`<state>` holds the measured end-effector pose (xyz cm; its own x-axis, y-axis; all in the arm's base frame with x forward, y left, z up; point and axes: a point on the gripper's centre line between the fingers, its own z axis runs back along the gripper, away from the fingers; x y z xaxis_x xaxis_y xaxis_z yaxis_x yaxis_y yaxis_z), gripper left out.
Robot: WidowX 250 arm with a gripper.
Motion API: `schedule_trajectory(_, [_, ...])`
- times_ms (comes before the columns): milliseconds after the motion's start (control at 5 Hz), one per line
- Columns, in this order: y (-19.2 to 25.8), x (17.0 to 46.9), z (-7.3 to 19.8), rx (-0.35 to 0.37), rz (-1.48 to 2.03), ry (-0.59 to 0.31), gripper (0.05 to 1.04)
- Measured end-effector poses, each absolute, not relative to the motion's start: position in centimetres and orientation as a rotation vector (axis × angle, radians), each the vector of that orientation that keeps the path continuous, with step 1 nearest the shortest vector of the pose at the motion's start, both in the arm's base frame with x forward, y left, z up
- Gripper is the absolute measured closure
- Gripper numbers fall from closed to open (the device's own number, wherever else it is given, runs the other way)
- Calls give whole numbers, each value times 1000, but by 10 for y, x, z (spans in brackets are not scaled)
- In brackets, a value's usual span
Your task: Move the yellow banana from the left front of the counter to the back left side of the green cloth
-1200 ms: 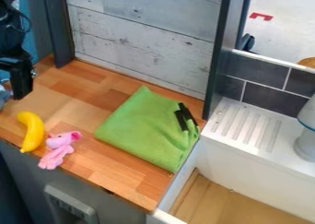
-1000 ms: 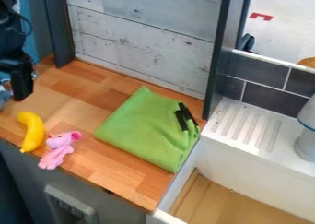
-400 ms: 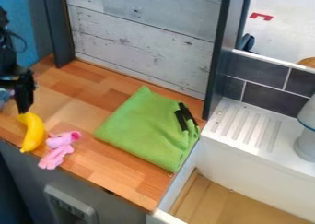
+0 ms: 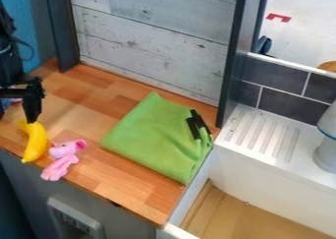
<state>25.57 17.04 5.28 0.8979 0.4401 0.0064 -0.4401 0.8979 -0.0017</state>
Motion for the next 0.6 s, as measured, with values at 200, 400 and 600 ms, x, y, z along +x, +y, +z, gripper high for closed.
schedule_trajectory(200, [169,258,50,-12,469,-11,83])
schedule_trajectory(400, [158,266,46,-21,460,-15,83])
schedule_trajectory(600, [155,271,39,-19,475,-16,83])
